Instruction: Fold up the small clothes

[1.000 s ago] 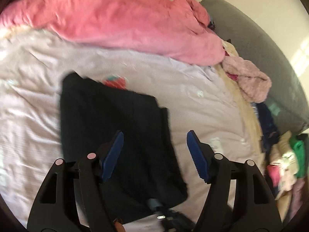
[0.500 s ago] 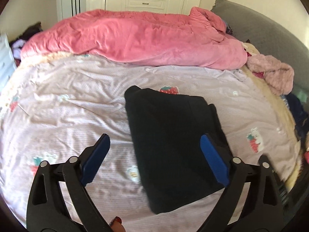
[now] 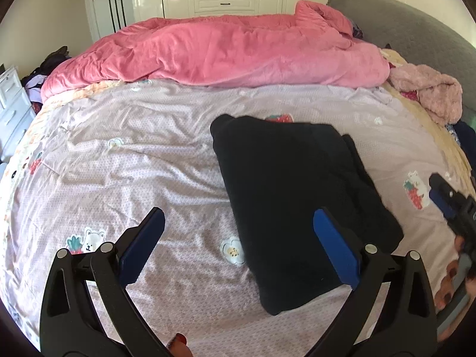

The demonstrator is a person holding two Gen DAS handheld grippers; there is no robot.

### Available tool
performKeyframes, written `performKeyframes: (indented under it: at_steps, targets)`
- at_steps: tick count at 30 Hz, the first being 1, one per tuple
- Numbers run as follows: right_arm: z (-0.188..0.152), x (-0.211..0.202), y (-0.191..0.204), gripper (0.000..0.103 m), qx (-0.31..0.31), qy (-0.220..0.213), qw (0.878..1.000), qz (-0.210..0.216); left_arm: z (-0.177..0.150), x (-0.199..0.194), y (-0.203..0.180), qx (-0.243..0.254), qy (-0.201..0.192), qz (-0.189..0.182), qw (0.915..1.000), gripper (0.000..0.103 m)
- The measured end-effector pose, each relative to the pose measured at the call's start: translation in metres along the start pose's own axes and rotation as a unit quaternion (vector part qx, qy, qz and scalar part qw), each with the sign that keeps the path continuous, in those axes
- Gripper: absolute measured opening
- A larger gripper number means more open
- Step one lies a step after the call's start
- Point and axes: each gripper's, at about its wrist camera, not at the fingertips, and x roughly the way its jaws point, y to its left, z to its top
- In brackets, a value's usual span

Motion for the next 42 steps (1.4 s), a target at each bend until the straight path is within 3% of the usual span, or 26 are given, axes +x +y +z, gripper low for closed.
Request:
performKeyframes:
  at_steps: [5,8,11,21,24,26,39,42]
  targets:
    - [0.015,0.023,0.014,0.057,-0.018,0.031,0.999,0.008,-0.008,0.016,-0.001,0.005,0.016,-0.002,0.9998,0.094]
    - [0.027,0.040,0.022,0.057,-0.041,0.050,0.998,-0.018,-0.012,0.028,-0.007,0.006,0.028,-0.008,0.9996,0.094]
    - [0.036,0.068,0.028,0.057,-0.060,0.099,0.993,-0.006,-0.020,0.044,-0.014,0.009,0.047,-0.015,0.9987,0.094]
    - [0.021,0.125,0.030,0.055,-0.064,0.164,0.984,0.022,-0.034,0.058,-0.017,0.001,0.057,-0.042,0.9975,0.094]
    - [0.016,0.135,0.027,0.048,-0.062,0.178,0.982,0.019,-0.035,0.058,-0.016,-0.004,0.057,-0.045,0.9973,0.094]
    - [0.014,0.137,0.030,0.037,-0.070,0.183,0.980,0.026,-0.034,0.060,-0.015,-0.008,0.062,-0.053,0.9967,0.094]
    - [0.010,0.142,0.031,0.038,-0.080,0.182,0.979,0.036,-0.038,0.060,-0.018,-0.013,0.067,-0.063,0.9957,0.094]
    - [0.008,0.140,0.038,0.021,-0.104,0.173,0.978,0.041,-0.039,0.061,-0.016,-0.018,0.067,-0.064,0.9955,0.094]
